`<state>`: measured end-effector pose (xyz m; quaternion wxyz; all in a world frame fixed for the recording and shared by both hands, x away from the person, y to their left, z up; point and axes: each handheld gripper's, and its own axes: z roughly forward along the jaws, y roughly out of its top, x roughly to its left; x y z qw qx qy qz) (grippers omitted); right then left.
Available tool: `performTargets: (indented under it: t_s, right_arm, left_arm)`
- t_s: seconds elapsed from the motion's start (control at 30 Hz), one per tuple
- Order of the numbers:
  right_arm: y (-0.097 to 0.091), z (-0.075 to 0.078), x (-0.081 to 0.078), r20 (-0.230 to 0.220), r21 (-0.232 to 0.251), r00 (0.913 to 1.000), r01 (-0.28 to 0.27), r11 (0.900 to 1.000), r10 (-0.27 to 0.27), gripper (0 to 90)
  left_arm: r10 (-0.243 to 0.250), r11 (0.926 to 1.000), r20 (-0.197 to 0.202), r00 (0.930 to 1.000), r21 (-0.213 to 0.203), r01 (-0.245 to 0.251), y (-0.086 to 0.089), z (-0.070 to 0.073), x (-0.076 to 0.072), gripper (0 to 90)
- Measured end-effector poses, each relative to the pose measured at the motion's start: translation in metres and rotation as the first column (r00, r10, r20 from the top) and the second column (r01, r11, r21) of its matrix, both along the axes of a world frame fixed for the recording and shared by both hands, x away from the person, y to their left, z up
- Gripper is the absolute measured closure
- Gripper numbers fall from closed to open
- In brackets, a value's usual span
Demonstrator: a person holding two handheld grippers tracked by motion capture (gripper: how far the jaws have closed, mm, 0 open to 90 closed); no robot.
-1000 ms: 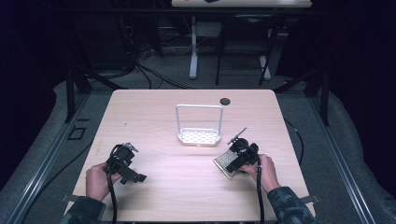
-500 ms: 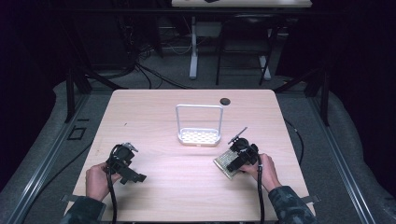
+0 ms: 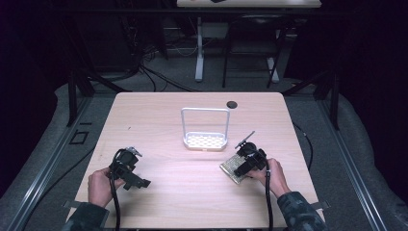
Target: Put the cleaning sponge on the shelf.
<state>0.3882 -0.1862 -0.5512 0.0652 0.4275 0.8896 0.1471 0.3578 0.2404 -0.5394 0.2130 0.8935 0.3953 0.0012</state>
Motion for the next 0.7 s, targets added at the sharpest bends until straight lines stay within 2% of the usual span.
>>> performTargets:
  t_s: [0.1,0.3,0.4,0.43,0.47,0.57,0.7]
  right_arm:
    - [-0.0001,0.0006,-0.0006,0.003,-0.001,1.0,0.002,1.0,-0.002,20.3]
    - [-0.0038,0.0028,-0.0028,0.031,0.021,0.9993,0.022,0.9995,-0.023,35.3]
    - [-0.0046,0.0038,-0.0031,0.036,0.024,0.9992,0.018,0.9996,-0.018,38.4]
    - [-0.0044,0.0027,-0.0033,0.05,0.033,0.9985,0.018,0.9993,-0.02,39.2]
    - [-0.0043,0.0039,-0.0039,0.043,0.023,0.9988,0.021,0.9995,-0.022,40.1]
    - [-0.0041,0.0042,-0.0046,0.058,0.017,0.9982,0.009,0.9998,-0.01,42.5]
    - [-0.004,0.006,-0.0067,0.074,0.024,0.9972,0.009,0.9997,-0.011,46.7]
  left_arm:
    - [0.0,1.0,-0.001,1.0,0.0,0.0,-0.0001,-0.0001,0.0001,1.9]
    - [0.003,1.0,-0.002,1.0,-0.002,-0.003,-0.0004,-0.0003,0.0,2.0]
    - [0.003,1.0,-0.003,1.0,0.0,-0.003,0.0002,-0.0003,0.0003,2.0]
    - [0.001,1.0,-0.002,1.0,0.002,-0.001,0.0003,-0.0003,0.0005,2.0]
    - [0.001,1.0,-0.002,1.0,0.003,-0.001,0.0002,-0.0003,0.0005,2.1]
    - [0.003,1.0,-0.003,1.0,0.0,-0.003,0.0002,-0.0002,0.0004,2.2]
    - [0.001,1.0,-0.001,1.0,0.002,-0.001,0.0009,0.0001,0.0006,2.2]
